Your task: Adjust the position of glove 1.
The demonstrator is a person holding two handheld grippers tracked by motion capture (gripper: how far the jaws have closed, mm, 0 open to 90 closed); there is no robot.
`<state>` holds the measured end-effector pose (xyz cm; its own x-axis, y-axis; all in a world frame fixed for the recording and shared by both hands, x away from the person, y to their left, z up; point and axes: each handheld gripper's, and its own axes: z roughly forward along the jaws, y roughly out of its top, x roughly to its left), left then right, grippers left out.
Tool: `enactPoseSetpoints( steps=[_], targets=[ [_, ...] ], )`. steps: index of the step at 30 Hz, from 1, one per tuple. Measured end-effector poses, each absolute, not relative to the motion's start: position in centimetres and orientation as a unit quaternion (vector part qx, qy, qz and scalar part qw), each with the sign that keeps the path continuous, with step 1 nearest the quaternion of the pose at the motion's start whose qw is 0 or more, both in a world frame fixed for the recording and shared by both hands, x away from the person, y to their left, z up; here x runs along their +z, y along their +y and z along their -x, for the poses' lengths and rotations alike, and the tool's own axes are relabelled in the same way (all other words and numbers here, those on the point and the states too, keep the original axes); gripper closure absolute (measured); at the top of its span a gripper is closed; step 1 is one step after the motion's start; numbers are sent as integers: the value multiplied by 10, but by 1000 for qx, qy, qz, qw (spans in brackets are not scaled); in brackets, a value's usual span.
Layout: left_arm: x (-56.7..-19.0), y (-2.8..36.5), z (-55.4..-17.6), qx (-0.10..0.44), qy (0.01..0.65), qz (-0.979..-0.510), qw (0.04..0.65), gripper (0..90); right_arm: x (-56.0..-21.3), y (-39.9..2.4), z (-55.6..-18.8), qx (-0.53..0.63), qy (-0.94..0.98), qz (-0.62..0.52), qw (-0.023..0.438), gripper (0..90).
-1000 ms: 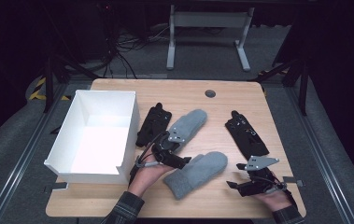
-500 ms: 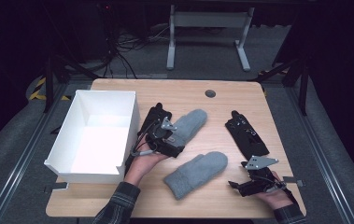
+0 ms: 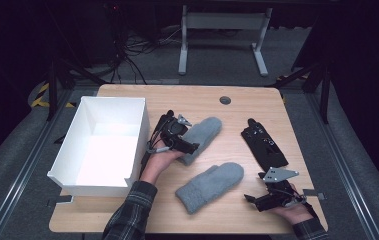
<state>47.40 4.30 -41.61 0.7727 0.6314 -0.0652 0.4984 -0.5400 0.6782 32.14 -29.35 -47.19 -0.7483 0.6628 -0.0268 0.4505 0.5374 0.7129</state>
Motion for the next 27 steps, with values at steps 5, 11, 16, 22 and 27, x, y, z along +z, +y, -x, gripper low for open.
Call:
enactPoseSetpoints(
  steps=[5, 11, 16, 22, 27],
  targets=[
    [-420, 37, -486, 93, 338, -864, 362, 196, -472, -293, -322, 357, 864, -323, 148, 38],
    [-428, 28, -494, 87, 343, -865, 354, 224, -472, -293, -322, 357, 864, -323, 148, 38],
    [-437, 21, -499, 85, 347, -869, 342, 273, -472, -293, -322, 357, 864, -323, 147, 38],
    [-443, 19, -502, 83, 343, -877, 326, 415, -472, -293, -322, 357, 864, -323, 147, 38],
    [-440, 19, -500, 73, 339, -880, 326, 681, -472, -293, -323, 356, 864, -323, 148, 38]
  ],
)
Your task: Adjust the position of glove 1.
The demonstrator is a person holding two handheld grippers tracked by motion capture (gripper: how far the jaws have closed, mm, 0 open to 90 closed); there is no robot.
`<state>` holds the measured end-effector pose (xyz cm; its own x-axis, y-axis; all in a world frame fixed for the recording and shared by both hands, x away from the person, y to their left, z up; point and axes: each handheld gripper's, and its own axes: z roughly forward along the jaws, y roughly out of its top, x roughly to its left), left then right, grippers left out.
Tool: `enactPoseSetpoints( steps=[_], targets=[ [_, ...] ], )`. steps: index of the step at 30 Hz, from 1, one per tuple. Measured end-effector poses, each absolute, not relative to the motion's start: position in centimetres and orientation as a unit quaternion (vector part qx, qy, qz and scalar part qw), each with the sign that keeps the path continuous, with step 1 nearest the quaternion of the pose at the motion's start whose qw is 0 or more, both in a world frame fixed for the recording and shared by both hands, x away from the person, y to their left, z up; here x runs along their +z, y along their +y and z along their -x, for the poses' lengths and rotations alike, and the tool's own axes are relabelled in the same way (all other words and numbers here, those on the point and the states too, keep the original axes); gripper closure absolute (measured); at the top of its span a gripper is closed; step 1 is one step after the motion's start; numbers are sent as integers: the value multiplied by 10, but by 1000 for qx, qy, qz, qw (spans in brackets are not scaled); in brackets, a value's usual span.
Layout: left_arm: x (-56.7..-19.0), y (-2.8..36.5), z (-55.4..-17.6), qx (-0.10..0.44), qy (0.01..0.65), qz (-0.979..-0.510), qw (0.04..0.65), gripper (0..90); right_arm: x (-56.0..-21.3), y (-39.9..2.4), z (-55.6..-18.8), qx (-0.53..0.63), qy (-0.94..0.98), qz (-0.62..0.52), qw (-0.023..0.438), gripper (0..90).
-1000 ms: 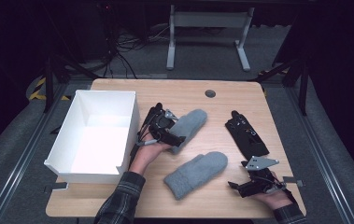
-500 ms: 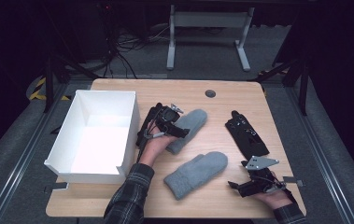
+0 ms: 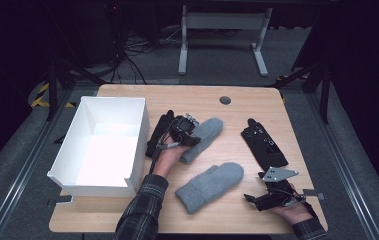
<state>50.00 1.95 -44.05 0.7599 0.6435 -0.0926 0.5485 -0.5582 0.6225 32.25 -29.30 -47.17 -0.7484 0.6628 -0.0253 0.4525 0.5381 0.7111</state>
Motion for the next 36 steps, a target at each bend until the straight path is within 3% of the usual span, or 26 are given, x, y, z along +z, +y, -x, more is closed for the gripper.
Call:
enactPoseSetpoints(
  steps=[3, 7, 36],
  targets=[
    [-440, 20, -500, 71, 337, -878, 331, 774, -472, -293, -323, 356, 864, -323, 148, 38],
    [-437, 24, -500, 55, 338, -875, 343, 818, -472, -293, -323, 356, 864, -323, 148, 38],
    [-389, 42, -442, -10, 316, -852, 417, 844, -472, -293, -323, 357, 864, -323, 148, 38]
  ],
)
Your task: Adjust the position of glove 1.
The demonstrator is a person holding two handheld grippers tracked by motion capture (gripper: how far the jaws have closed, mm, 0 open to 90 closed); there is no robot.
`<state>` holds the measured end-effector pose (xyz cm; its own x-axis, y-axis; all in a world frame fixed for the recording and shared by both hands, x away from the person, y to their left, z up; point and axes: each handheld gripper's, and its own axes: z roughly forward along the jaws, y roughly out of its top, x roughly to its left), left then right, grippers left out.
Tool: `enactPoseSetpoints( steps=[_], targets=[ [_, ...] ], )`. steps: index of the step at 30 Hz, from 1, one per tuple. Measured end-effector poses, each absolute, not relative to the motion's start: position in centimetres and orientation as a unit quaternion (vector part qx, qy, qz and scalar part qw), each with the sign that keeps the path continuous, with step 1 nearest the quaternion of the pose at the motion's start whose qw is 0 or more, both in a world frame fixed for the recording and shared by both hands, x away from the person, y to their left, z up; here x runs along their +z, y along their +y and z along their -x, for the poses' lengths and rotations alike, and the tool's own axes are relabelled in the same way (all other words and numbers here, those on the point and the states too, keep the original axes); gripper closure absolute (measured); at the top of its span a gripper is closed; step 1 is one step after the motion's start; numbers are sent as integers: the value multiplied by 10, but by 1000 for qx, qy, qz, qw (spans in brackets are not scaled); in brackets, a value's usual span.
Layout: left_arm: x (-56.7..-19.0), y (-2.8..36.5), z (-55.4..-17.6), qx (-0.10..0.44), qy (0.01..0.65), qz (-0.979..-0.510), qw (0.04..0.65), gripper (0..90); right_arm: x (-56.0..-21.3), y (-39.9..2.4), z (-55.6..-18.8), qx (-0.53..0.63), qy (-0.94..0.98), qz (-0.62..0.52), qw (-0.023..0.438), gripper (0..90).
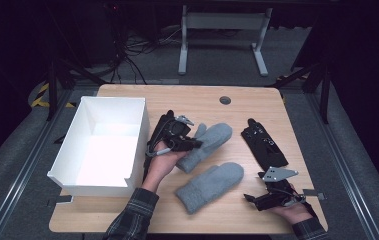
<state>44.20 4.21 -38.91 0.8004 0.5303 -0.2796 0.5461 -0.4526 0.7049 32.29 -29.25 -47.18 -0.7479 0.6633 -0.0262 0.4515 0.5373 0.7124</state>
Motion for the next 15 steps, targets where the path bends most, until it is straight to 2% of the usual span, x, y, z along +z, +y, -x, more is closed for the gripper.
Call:
enactPoseSetpoints(
  steps=[15],
  targets=[
    [-383, 51, -394, -29, 300, -852, 428, 845, -472, -292, -323, 356, 864, -323, 149, 38]
  ],
)
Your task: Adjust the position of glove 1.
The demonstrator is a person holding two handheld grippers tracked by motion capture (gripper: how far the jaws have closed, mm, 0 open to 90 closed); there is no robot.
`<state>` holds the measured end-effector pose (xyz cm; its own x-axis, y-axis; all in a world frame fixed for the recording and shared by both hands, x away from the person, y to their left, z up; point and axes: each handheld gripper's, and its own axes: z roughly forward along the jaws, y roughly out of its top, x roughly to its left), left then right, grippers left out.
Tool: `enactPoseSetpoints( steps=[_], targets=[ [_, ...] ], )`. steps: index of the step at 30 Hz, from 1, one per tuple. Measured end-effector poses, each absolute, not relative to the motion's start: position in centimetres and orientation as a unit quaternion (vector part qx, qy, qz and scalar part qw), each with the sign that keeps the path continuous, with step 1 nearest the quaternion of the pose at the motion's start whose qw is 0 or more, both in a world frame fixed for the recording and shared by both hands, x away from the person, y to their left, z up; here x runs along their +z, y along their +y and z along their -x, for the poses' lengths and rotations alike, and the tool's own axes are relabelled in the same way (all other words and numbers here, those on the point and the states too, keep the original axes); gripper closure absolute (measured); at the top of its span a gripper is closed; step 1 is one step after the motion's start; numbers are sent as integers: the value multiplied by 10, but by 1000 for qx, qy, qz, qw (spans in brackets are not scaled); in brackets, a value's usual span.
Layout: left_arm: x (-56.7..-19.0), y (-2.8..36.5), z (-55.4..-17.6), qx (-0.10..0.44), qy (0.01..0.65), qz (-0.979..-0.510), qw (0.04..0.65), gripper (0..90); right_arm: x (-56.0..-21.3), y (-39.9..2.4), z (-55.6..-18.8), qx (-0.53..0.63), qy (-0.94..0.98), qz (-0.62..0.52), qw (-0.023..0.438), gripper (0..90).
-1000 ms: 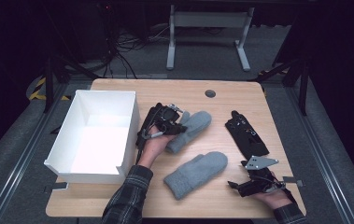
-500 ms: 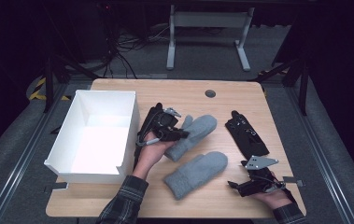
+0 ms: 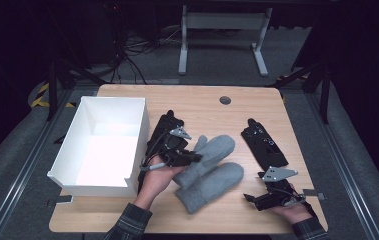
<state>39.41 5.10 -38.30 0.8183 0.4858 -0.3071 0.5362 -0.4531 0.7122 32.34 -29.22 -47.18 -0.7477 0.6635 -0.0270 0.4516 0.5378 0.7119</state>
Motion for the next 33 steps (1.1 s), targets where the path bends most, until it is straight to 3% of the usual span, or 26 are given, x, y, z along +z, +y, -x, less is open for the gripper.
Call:
enactPoseSetpoints(
  steps=[12, 33],
  targets=[
    [-388, 39, -370, -55, 283, -856, 428, 845, -472, -292, -324, 357, 864, -322, 149, 38],
    [-421, 17, -366, -72, 258, -885, 380, 844, -472, -292, -324, 356, 864, -323, 149, 38]
  ],
)
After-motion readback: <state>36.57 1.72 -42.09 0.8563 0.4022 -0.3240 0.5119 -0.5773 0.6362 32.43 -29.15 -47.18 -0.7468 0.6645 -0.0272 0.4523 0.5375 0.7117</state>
